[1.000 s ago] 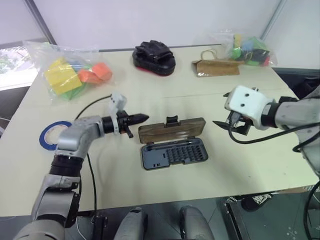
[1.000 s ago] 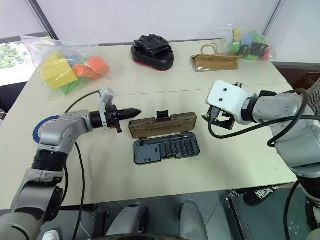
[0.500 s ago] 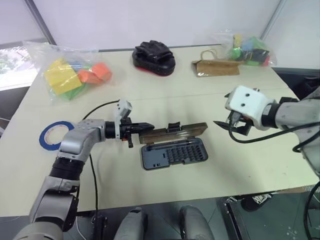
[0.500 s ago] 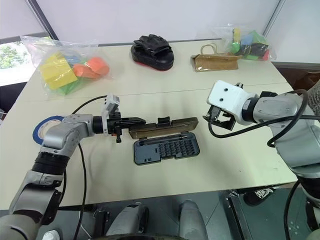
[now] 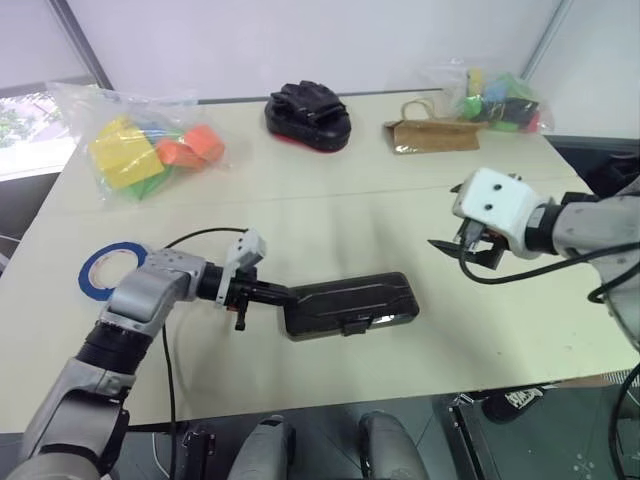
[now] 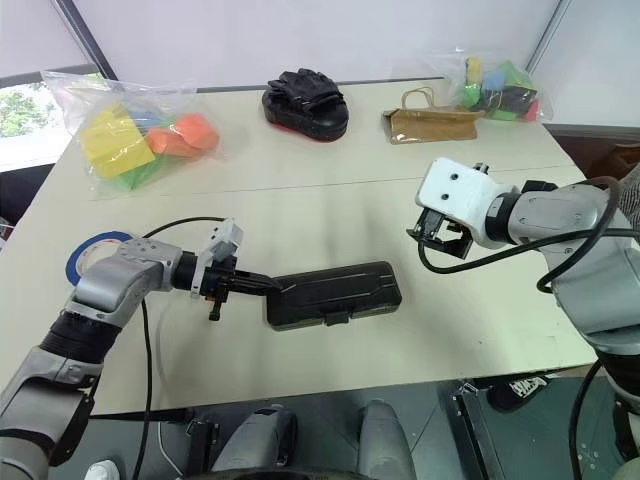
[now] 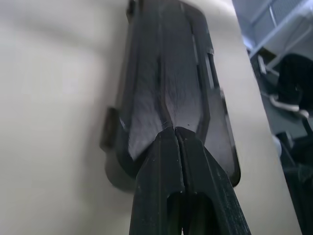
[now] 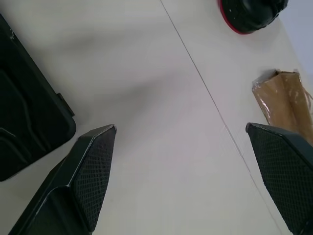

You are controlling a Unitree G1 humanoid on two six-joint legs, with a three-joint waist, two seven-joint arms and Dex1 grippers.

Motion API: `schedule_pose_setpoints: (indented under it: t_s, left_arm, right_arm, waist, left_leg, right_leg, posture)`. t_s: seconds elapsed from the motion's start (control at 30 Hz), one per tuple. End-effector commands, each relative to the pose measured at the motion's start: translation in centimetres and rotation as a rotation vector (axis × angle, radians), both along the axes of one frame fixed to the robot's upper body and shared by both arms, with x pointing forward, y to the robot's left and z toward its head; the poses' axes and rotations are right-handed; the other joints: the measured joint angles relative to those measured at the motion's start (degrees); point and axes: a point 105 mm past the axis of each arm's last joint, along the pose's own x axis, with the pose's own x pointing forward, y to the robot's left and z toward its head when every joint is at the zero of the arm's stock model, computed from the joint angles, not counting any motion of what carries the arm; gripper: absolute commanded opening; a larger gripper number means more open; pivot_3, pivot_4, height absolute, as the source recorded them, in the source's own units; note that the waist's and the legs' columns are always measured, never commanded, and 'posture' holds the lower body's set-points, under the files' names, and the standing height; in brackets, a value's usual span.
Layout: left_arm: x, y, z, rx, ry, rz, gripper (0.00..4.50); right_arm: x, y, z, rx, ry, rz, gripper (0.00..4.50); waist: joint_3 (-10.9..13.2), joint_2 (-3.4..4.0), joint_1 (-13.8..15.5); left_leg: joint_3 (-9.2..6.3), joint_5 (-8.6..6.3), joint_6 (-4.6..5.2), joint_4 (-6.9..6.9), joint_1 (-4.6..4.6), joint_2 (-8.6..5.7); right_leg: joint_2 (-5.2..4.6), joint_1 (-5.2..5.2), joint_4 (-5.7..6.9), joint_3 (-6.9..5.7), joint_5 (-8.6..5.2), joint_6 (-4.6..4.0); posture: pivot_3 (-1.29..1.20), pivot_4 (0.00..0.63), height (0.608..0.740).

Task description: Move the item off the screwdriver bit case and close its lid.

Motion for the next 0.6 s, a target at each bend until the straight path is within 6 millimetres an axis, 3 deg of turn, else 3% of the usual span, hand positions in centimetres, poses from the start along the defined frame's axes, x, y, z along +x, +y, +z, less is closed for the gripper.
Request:
schedule_pose_setpoints:
  t_s: [0.03,0.23,0.37,0.47,0.6]
  left_arm:
    - [-0.2,-0.1,-0.2,0.015,-0.026,-0.018,0.00]
    - [-0.8,-0.2,-1.2,0.046,-0.010,-0.055,0.00]
    - [-0.6,0.2,-2.5,0.084,-0.001,-0.044,0.00]
    - [-0.4,0.6,-3.3,0.111,-0.005,-0.038,0.00]
    - [-0.4,0.8,-4.1,0.140,0.001,-0.045,0.00]
  right_arm:
    - [-0.2,0.5,1.1,0.063,-0.044,-0.006,4.41]
    - [-0.4,2.1,-0.7,0.340,0.104,-0.021,4.41]
    - [-1.8,3.6,-2.9,0.452,0.282,0.020,4.41]
    - [-3.6,4.7,-3.9,0.489,0.406,0.099,4.41]
    - [-4.2,4.8,-3.8,0.522,0.456,0.115,4.41]
  waist:
    - [0.00,0.00,-0.04]
    - [-0.01,0.00,-0.05]
    - [-0.02,0.01,0.10]
    - [-0.03,0.03,0.06]
    - [-0.05,0.04,0.08]
  left_leg:
    - [0.00,0.00,0.00,0.00,0.00,0.00]
    - [-0.01,0.00,0.00,0.00,0.00,0.01]
    - [-0.08,0.00,0.00,0.01,0.01,-0.01]
    - [-0.10,-0.01,0.01,0.01,0.07,-0.01]
    - [-0.11,-0.19,0.33,0.00,0.32,0.00]
  right_leg:
    - [0.00,0.00,0.00,0.00,0.00,0.00]
    - [0.00,0.00,0.03,0.00,0.00,0.00]
    - [0.00,0.03,0.06,-0.01,0.00,0.00]
    - [0.00,0.07,0.06,-0.01,0.00,0.00]
    - [0.00,0.28,0.05,-0.01,0.00,0.00]
  posture:
    - [0.00,0.150,0.740]
    - [0.00,0.150,0.740]
    - [0.00,0.150,0.740]
    - [0.00,0.150,0.740]
    - [0.00,0.150,0.740]
